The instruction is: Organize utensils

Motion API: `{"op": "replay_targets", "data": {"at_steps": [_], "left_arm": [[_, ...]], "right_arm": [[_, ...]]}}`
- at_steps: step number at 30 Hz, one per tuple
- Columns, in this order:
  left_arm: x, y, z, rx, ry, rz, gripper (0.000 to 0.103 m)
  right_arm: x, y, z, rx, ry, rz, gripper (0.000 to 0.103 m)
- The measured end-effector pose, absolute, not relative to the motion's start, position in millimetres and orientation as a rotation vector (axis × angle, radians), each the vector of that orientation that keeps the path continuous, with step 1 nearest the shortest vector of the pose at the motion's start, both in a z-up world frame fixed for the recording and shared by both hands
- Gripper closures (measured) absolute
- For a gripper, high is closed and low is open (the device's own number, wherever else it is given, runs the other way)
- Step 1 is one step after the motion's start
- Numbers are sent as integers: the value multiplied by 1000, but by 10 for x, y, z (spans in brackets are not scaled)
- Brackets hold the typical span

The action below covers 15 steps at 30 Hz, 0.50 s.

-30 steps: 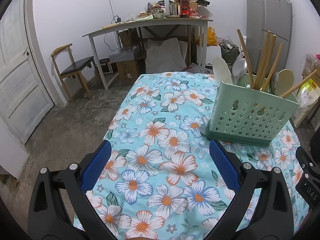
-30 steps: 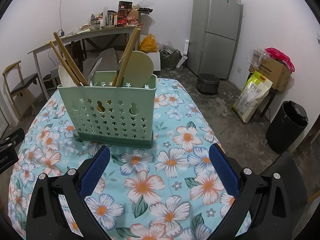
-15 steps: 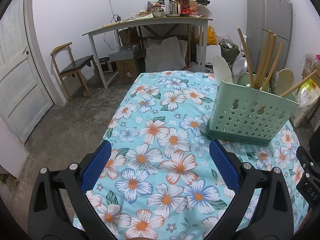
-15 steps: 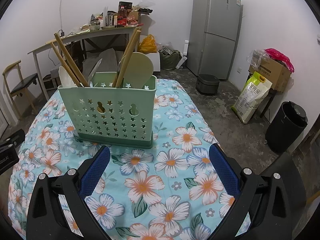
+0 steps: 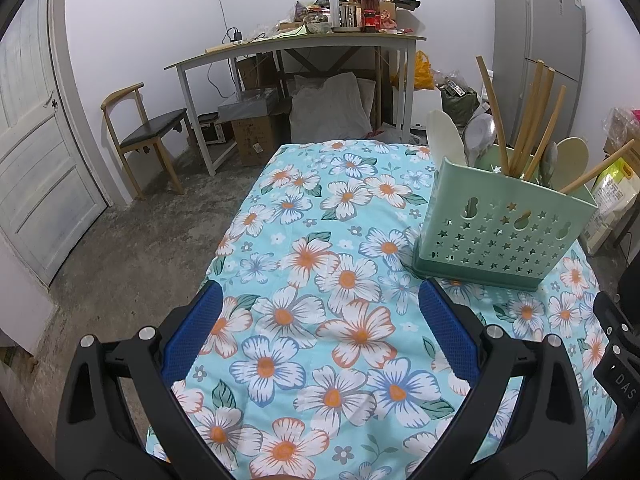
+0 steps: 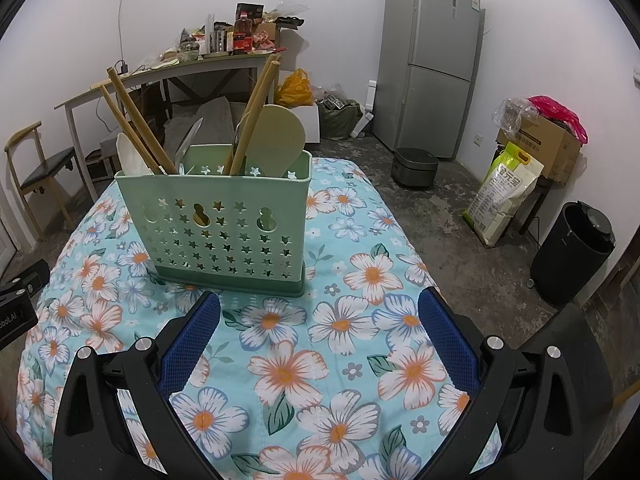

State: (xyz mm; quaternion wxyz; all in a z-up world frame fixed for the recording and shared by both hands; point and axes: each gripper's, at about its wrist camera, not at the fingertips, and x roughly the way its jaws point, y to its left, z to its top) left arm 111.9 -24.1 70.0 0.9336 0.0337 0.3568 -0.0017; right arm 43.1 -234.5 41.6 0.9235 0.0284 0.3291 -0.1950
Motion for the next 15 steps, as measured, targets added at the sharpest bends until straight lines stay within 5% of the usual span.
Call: {"op": "replay_targets", "data": {"at_steps": [15], "left_arm": [[1120, -237, 686, 68, 733, -5, 8]], "right_arm": [[428, -2351, 420, 59, 678, -402, 7]]}}
